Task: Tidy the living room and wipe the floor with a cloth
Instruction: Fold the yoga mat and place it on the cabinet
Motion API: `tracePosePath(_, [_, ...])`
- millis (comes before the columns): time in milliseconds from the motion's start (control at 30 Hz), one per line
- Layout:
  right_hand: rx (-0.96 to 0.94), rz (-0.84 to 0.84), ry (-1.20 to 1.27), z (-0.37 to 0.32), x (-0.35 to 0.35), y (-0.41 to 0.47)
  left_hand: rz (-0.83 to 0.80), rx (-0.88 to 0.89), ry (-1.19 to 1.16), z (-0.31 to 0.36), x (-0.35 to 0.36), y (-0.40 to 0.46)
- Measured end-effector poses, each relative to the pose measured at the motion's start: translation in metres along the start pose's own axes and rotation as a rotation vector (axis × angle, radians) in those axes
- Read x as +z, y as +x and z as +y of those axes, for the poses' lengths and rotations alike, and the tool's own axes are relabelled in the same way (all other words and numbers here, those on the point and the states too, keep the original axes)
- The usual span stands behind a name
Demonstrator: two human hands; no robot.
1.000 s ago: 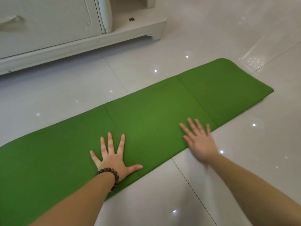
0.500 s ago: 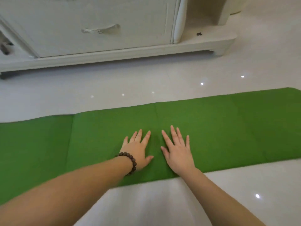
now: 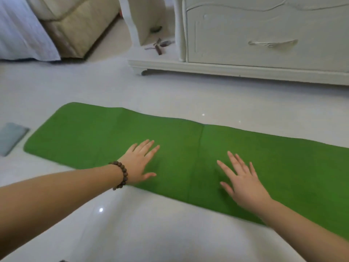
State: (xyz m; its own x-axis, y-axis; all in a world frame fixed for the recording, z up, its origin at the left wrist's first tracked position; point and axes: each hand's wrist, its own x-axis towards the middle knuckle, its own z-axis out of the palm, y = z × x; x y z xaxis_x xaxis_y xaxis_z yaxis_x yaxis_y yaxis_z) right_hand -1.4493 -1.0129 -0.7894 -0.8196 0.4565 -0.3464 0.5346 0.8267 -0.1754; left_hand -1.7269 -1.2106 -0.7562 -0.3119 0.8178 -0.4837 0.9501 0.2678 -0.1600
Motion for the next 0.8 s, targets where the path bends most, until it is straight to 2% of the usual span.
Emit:
tracePosePath(133, [-0.124, -0.104, -0.165, -0.056, -0.027, 0.029, -0.071, 0.054, 0.068, -0.072, 0.072, -0.028])
tracePosePath(233, [-0.209, -0.172, -0.214, -0.116, -0.032, 0.062, -0.051, 0.074, 0.063, -0.109, 0.11, -0.032])
tracePosePath(367, [-0.204, -0.27, -0.125, -0.198, -0.002, 0.096, -0.047, 0.116, 0.084, -0.13, 0.124, -0.033])
tracePosePath(467, [-0.189, -0.342, -0.116, -0.248, 0.034, 0.103, -0.043, 0.032, 0.06, -0.151, 0.125, -0.034])
tracePosePath(567, [-0.112, -0.312, -0.18, -0.274, 0.049, 0.105, -0.115, -0.075, -0.008, -0.162, 0.125, -0.034])
tracePosePath(733, [-0.11, -0.26, -0.261, -0.279, 0.059, 0.09, -0.172, -0.123, -0.114, -0.151, 0.128, -0.05])
tracePosePath(800, [-0.128, -0.157, -0.267, -0.28, 0.073, 0.082, -0.187, -0.12, -0.127, -0.148, 0.138, -0.061])
